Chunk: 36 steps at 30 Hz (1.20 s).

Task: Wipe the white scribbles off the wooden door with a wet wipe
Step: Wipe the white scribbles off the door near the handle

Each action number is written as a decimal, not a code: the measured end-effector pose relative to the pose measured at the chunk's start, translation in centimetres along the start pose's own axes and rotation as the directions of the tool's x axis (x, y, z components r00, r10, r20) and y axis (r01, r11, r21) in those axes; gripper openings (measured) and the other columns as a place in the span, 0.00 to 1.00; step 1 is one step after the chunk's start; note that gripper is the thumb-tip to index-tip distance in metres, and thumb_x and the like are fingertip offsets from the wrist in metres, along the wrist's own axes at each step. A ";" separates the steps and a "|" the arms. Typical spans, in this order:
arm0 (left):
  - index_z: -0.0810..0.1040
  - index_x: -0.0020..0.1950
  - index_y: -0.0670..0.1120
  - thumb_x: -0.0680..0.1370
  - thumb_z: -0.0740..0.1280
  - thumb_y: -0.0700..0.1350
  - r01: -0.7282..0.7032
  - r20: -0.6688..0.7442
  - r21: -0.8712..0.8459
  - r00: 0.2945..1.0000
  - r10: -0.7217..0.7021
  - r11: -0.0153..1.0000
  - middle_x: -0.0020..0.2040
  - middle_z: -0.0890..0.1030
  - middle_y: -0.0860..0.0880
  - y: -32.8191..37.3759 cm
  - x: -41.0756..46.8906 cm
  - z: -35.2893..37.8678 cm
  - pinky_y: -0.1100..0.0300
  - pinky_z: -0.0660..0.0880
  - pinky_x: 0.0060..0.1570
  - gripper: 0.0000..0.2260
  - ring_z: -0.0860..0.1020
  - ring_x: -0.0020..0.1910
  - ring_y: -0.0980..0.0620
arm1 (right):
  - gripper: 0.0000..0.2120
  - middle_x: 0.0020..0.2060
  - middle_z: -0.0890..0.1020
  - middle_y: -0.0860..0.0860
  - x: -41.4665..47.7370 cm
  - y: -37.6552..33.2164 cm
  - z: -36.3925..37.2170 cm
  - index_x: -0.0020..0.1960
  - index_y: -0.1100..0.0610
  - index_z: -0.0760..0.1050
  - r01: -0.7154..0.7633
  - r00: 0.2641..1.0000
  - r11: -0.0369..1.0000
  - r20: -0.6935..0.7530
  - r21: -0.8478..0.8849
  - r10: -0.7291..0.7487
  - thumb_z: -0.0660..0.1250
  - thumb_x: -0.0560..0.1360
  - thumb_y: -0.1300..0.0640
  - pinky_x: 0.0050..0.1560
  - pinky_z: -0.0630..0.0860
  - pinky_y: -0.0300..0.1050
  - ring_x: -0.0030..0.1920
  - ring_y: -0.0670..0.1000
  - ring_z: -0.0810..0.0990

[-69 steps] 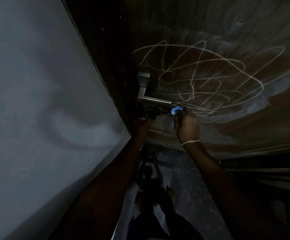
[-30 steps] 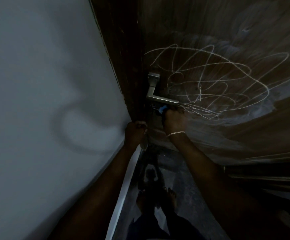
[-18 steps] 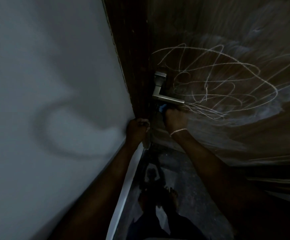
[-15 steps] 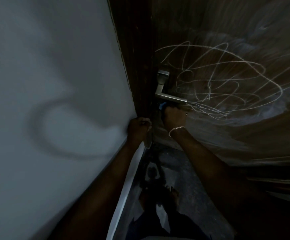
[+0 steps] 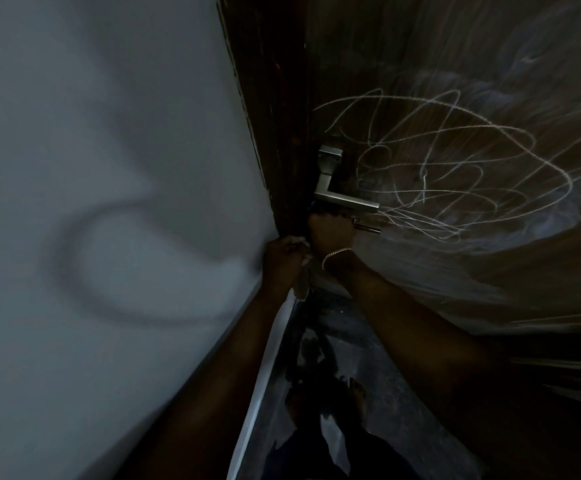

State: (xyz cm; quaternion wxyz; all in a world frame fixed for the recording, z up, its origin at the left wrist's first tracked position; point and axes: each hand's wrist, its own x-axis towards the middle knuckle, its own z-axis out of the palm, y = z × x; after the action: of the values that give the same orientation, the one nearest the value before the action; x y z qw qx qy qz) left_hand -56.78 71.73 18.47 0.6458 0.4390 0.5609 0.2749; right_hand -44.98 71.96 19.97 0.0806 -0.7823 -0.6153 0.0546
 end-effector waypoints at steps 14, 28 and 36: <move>0.81 0.49 0.43 0.79 0.65 0.34 0.017 0.023 -0.022 1.000 -0.017 1.000 0.47 0.83 0.41 0.1 -0.8 -0.2 0.53 0.81 0.52 0.07 0.82 0.49 0.41 | 0.16 0.50 0.85 0.57 -0.1 0.3 0.5 0.57 0.59 0.80 0.019 1.000 0.994 -0.001 -0.108 -0.019 0.55 0.82 0.57 0.45 0.78 0.51 0.48 0.60 0.84; 0.80 0.53 0.38 0.80 0.64 0.34 -0.041 0.016 -0.034 0.999 0.041 0.999 0.47 0.81 0.40 1.1 -1.6 -1.1 0.61 0.81 0.46 0.06 0.81 0.48 0.44 | 0.10 0.46 0.85 0.58 0.8 0.0 0.3 0.53 0.60 0.80 0.015 0.998 0.999 0.066 -0.034 -0.013 0.63 0.80 0.56 0.41 0.76 0.49 0.46 0.60 0.85; 0.79 0.54 0.37 0.80 0.63 0.33 -0.050 0.046 -0.015 0.998 0.051 0.999 0.47 0.81 0.41 1.7 -1.9 0.1 0.66 0.81 0.42 0.07 0.81 0.47 0.44 | 0.13 0.49 0.84 0.61 0.3 1.1 1.0 0.57 0.64 0.79 0.030 0.998 0.999 0.062 -0.042 -0.027 0.56 0.82 0.62 0.46 0.79 0.52 0.49 0.62 0.84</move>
State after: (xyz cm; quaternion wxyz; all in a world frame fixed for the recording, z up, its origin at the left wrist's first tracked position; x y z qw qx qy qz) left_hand -56.84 70.82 20.86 0.6547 0.4548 0.5324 0.2848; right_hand -44.07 72.08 18.78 0.0458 -0.7730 -0.6295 0.0643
